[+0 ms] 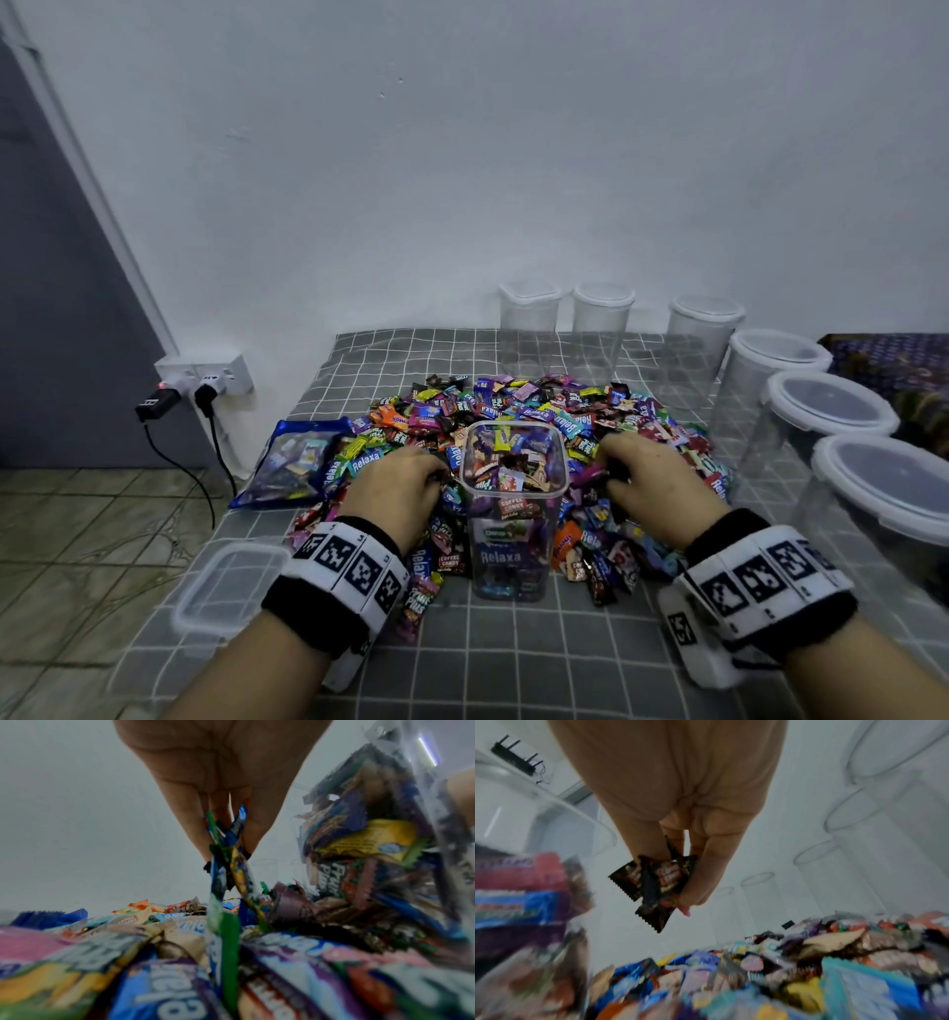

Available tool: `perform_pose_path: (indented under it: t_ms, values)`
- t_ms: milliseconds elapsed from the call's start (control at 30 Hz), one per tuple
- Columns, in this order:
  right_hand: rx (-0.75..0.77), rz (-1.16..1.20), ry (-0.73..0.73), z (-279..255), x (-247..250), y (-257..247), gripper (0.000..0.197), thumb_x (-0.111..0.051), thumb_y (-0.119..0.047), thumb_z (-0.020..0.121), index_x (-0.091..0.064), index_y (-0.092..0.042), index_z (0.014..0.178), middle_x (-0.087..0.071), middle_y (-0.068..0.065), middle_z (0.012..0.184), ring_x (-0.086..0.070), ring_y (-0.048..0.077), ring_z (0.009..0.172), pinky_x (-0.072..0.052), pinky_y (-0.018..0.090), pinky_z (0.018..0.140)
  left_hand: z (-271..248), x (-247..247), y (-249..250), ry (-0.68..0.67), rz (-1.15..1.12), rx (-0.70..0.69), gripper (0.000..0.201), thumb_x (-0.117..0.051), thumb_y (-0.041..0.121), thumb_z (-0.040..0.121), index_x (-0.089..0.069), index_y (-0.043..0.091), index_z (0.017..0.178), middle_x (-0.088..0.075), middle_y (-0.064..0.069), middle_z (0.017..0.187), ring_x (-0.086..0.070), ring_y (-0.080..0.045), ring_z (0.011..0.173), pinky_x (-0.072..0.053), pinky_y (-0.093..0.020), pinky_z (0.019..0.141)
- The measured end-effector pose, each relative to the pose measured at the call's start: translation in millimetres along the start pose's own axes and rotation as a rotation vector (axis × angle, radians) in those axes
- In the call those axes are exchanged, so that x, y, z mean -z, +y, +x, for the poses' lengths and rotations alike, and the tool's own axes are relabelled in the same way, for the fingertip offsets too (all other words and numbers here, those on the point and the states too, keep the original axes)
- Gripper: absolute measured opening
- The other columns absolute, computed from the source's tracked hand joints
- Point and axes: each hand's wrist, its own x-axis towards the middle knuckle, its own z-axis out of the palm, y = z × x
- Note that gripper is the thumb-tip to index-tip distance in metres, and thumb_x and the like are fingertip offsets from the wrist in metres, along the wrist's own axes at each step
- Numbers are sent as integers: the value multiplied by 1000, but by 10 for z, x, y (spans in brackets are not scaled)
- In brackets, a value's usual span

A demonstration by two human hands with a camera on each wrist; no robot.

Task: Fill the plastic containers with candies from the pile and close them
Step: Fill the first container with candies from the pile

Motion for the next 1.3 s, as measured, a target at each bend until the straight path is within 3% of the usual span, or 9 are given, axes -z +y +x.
perform_pose_path:
  t_ms: [233,433,567,733,867,967,1133,1233,1300]
  values:
    - [29,162,241,23,331,-73,12,-64,-2,81,-58,-13,82,-54,-2,81,-51,20,80,-32,29,66,-10,20,29,-8,-20,-4,30,-48,24,95,-60,23,122,-58,9,123,-53,-11,111,-38,-22,94]
    - [190,297,344,63,509,-423,9,-63,0,80,-61,-9,81,-61,1,77,-62,23,72,-51,38,68,-13,34,28,-19,-32,5,30,-49,22,95,-60,23,123,-57,9,124,-52,-11,112,-38,-22,94]
    - [264,284,326,91,433,-618,10,-63,0,80,-62,-8,86,-52,-12,77,-52,7,71,-44,21,68,-15,33,15,-16,-46,16,29,-50,23,95,-61,23,122,-58,9,123,-53,-11,112,-39,-23,93]
    - [354,233,298,87,280,-662,11,-59,-1,71,-62,-5,81,-50,-5,76,-42,7,71,-34,8,69,-11,15,4,2,-53,-3,29,-51,24,94,-62,22,121,-59,9,121,-54,-11,109,-39,-21,92]
    - [355,215,277,67,226,-633,13,-61,-2,73,-63,-6,85,-51,-5,80,-47,13,75,-36,12,70,-5,-20,3,12,-65,-7,28,-52,24,94,-63,23,119,-61,8,119,-55,-12,108,-40,-23,92]
    - [375,254,266,38,202,-627,11,-62,-9,79,-63,-8,90,-53,-4,87,-51,14,82,-48,31,74,-1,-31,1,8,-76,-2,28,-52,24,94,-64,22,119,-61,8,118,-55,-12,107,-41,-24,92]
    - [252,405,309,-57,110,-596,33,-61,-29,84,-58,-16,114,-55,-7,109,-48,0,101,-44,30,92,-5,-13,-12,23,-93,9,28,-52,23,94,-63,22,119,-60,8,119,-55,-12,108,-39,-23,92]
    - [95,616,64,-132,51,-529,94,-76,-49,67,-26,-29,144,-39,-19,132,-37,-4,123,-31,21,104,-7,17,-57,40,-124,42,27,-54,21,93,-65,22,117,-61,7,119,-54,-12,109,-38,-23,93]
    - [55,700,-74,-165,-16,-491,114,-79,-50,60,-7,-36,147,-33,-28,133,-34,-7,125,-27,14,104,-15,47,-86,62,-152,65,26,-56,19,91,-67,22,115,-62,7,118,-56,-12,109,-39,-23,94]
